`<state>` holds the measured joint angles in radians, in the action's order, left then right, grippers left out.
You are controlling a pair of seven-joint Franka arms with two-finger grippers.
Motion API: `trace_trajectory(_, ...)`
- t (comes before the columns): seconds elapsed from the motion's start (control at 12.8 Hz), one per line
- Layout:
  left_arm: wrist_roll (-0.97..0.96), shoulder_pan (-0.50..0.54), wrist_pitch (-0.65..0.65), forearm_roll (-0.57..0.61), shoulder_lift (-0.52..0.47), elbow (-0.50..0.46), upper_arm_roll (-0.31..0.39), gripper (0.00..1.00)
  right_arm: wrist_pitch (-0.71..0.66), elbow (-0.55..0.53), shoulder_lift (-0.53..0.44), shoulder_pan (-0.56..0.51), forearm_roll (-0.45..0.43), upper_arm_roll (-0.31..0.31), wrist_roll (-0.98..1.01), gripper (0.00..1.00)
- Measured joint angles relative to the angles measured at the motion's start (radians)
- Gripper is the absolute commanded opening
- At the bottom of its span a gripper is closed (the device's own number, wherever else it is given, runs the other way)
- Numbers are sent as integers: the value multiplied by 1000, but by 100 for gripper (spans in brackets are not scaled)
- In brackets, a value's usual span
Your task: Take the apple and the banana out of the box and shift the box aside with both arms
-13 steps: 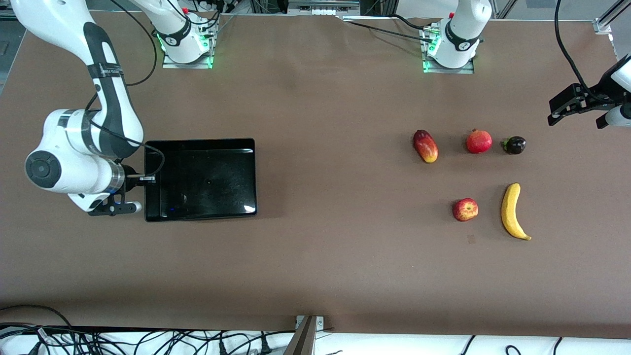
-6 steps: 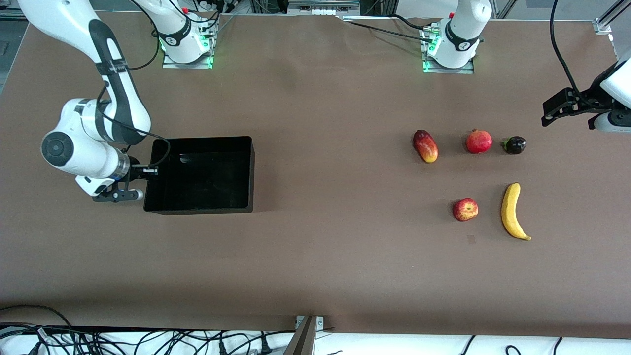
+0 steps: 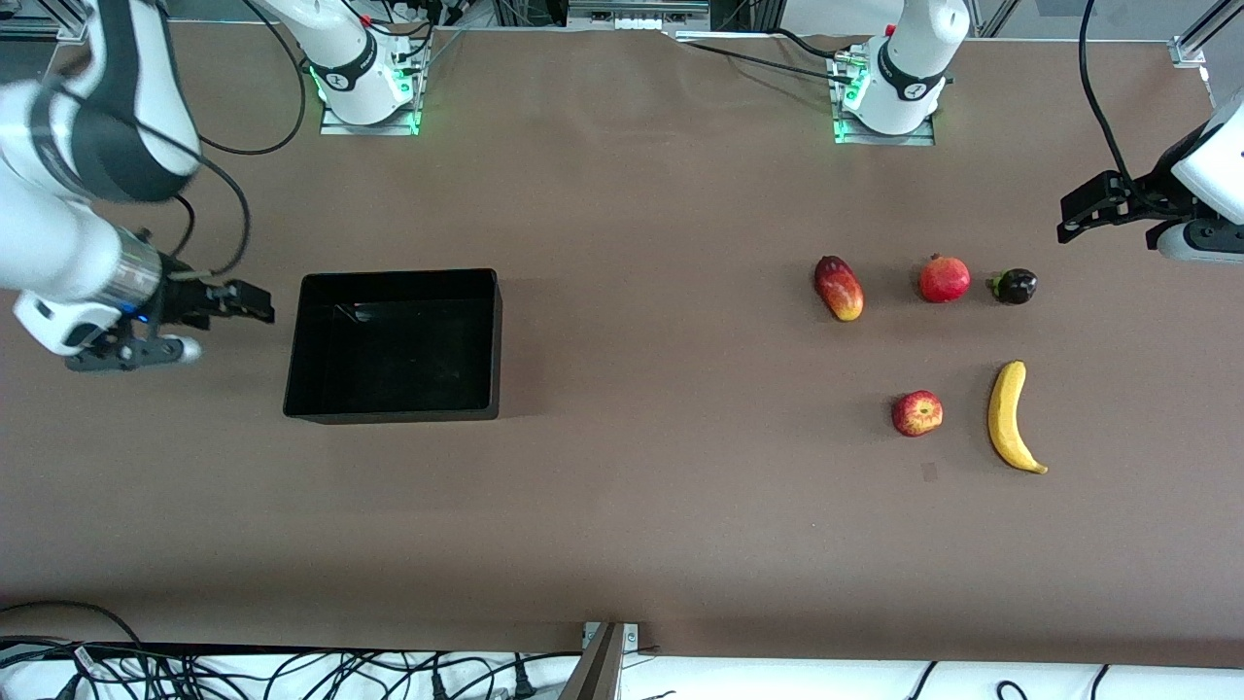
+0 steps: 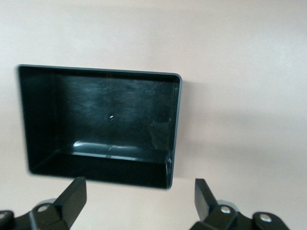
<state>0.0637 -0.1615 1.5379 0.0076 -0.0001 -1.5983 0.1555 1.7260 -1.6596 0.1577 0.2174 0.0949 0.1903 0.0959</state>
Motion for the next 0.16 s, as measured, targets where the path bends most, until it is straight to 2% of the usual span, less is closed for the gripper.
trace_trajectory(0.16,0,0,-2,-5,0,-8,-1,100,-33,22,-48,7,-6,0,-1,100)
